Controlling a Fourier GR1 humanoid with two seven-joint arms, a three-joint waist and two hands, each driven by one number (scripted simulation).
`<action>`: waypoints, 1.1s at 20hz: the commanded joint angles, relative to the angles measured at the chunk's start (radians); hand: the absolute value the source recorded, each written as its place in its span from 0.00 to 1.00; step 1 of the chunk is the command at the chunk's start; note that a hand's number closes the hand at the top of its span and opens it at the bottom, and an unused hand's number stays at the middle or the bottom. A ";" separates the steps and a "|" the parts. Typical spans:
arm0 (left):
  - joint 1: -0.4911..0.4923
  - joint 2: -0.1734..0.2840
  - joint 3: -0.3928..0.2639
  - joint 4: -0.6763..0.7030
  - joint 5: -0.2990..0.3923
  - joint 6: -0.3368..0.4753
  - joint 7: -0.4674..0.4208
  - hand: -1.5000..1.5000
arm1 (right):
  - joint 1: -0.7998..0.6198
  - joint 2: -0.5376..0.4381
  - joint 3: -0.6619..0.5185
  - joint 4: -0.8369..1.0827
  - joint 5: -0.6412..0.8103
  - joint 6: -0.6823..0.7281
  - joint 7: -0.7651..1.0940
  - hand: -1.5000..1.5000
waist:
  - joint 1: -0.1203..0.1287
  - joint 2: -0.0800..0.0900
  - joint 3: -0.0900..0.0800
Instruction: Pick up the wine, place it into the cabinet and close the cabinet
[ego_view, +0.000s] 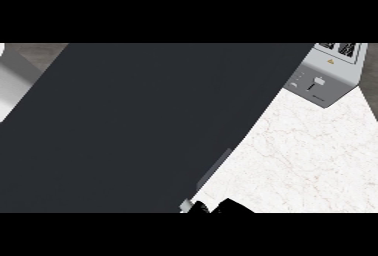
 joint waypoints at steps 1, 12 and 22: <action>0.066 0.069 0.132 0.001 0.083 -0.122 -0.017 1.00 | -0.153 0.015 0.082 0.176 0.028 -0.119 -0.022 1.00 | 0.010 -0.001 -0.001; 0.099 0.151 0.329 0.123 0.267 -0.382 0.029 1.00 | -0.405 0.016 0.076 0.706 0.028 -0.250 -0.334 1.00 | 0.017 0.013 0.001; 0.081 0.151 0.391 0.166 0.284 -0.438 0.062 1.00 | -0.506 0.016 -0.020 1.204 -0.083 -0.251 -0.618 1.00 | 0.026 0.022 0.001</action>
